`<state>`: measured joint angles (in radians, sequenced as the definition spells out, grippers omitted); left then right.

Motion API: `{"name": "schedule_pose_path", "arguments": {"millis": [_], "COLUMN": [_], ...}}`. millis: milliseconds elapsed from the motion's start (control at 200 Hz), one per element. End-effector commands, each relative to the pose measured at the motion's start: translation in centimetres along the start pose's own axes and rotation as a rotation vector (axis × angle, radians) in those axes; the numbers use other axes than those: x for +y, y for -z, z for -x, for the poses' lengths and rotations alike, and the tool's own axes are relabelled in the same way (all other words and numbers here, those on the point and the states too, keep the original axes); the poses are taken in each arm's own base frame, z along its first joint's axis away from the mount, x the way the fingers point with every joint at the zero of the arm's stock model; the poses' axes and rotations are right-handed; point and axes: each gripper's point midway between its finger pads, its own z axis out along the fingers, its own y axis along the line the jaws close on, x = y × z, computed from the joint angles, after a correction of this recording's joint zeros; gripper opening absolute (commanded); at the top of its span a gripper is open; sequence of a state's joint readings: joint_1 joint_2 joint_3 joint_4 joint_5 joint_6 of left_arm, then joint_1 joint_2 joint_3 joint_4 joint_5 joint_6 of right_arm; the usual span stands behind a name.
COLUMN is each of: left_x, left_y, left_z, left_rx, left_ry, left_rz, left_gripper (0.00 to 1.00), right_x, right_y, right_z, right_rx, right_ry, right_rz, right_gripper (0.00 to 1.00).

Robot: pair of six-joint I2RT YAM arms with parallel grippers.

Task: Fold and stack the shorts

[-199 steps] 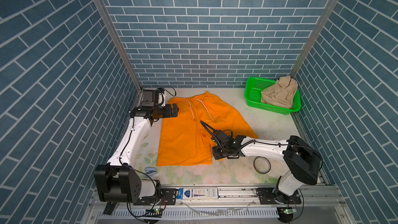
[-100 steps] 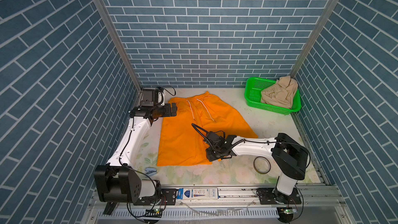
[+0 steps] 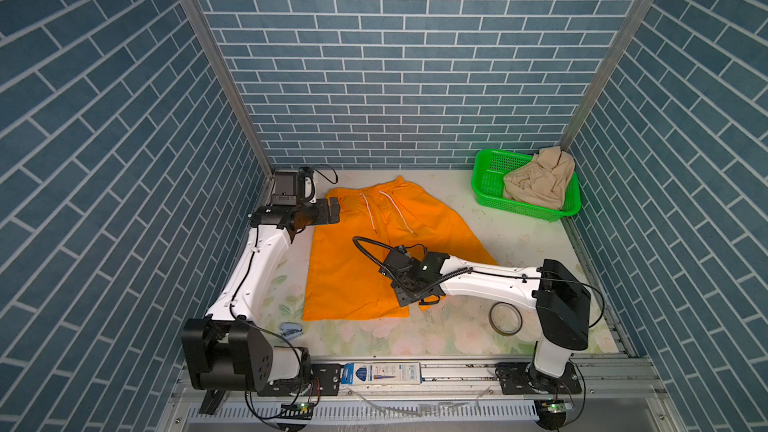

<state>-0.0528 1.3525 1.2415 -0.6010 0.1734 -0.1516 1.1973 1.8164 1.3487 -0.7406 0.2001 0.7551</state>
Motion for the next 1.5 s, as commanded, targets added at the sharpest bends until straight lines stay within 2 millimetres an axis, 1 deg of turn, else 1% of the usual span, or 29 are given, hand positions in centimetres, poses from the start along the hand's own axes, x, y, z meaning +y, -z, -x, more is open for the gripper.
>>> {"name": "schedule_pose_path", "arguments": {"millis": [0,145,180,240,355,425,525,610,670,720,790,845,880,985,1025,1115,1170,1205,1325,1390,1410,1415,1425,1495], "left_x": [1.3,2.0,2.0,2.0,1.9,2.0,1.7,0.7,0.3,0.1,-0.3,-0.7,-0.6,0.4,0.7,1.1,1.5,1.5,1.3,1.6,1.8,1.9,2.0,2.8], "left_y": [0.5,0.4,0.4,0.4,0.4,0.3,-0.2,-1.0,-1.6,-2.2,-3.0,-3.9,-4.6,-7.0,-8.0,-10.6,-12.3,-13.4,-16.8,-18.3,-18.6,-18.8,-19.0,-20.6], "left_z": [-0.9,-1.3,-1.3,-1.5,-2.3,-2.6,-2.3,-1.7,-1.3,-0.9,-0.2,0.1,0.2,0.6,0.8,1.4,1.7,1.8,2.6,3.0,3.4,3.1,3.3,3.2], "left_rx": [0.042,0.040,0.032,0.036,0.062,0.058,0.046,0.051,0.043,0.030,0.003,0.000,0.012,0.040,0.046,0.057,0.074,0.093,0.145,0.167,0.165,0.175,0.174,0.212], "left_ry": [0.050,0.077,0.077,0.074,0.071,0.069,0.057,0.036,0.035,0.034,0.017,-0.020,-0.038,-0.082,-0.108,-0.178,-0.211,-0.226,-0.269,-0.305,-0.320,-0.321,-0.326,-0.363], "left_rz": [0.067,0.070,0.069,0.064,0.058,0.058,0.038,-0.029,-0.055,-0.070,-0.095,-0.126,-0.126,-0.082,-0.071,-0.070,-0.060,-0.065,-0.104,-0.101,-0.094,-0.091,-0.088,-0.060], "left_gripper": [1.00,1.00,1.00,1.00,1.00,1.00,1.00,1.00,1.00,1.00,1.00,1.00,1.00,1.00,1.00,1.00,1.00,0.99,0.89,0.88,0.88,0.88,0.88,0.88], "right_x": [-0.7,-0.8,-1.0,-1.3,-1.7,-1.6,-0.6,-0.2,-0.3,-0.4,-1.0,-1.6,-2.1,-3.7,-4.2,-5.3,-5.5,-5.8,-6.7,-7.4,-7.5,-7.5,-7.6,-8.0], "right_y": [-1.3,-2.8,-3.1,-3.6,-4.7,-5.3,-6.5,-7.2,-7.7,-8.0,-8.4,-8.4,-8.3,-7.9,-7.8,-7.6,-7.5,-7.4,-7.0,-6.8,-6.7,-6.7,-6.7,-6.6], "right_z": [-1.1,-1.4,-1.5,-1.5,-1.8,-2.2,-3.0,-3.7,-4.3,-4.8,-5.6,-6.1,-6.4,-7.2,-7.4,-7.5,-7.5,-7.5,-7.5,-7.6,-7.7,-7.7,-7.8,-8.0], "right_rx": [0.052,0.081,0.083,0.083,0.102,0.109,0.114,0.125,0.141,0.156,0.174,0.179,0.183,0.191,0.191,0.183,0.185,0.187,0.201,0.201,0.200,0.200,0.200,0.199], "right_ry": [0.009,0.032,0.032,0.034,0.029,0.018,-0.016,-0.032,-0.039,-0.045,-0.063,-0.077,-0.085,-0.102,-0.107,-0.106,-0.101,-0.100,-0.083,-0.098,-0.100,-0.101,-0.101,-0.113], "right_rz": [-0.089,-0.128,-0.140,-0.160,-0.187,-0.169,-0.082,-0.045,-0.033,-0.017,-0.010,-0.007,-0.009,-0.023,-0.027,-0.027,-0.011,-0.009,0.006,0.007,0.010,0.010,0.011,0.014], "right_gripper": [0.59,0.63,0.63,0.66,0.67,0.67,0.67,0.64,0.59,0.52,0.41,0.34,0.27,0.09,0.07,0.06,0.01,0.00,0.00,0.00,0.00,0.00,0.00,0.00]}}
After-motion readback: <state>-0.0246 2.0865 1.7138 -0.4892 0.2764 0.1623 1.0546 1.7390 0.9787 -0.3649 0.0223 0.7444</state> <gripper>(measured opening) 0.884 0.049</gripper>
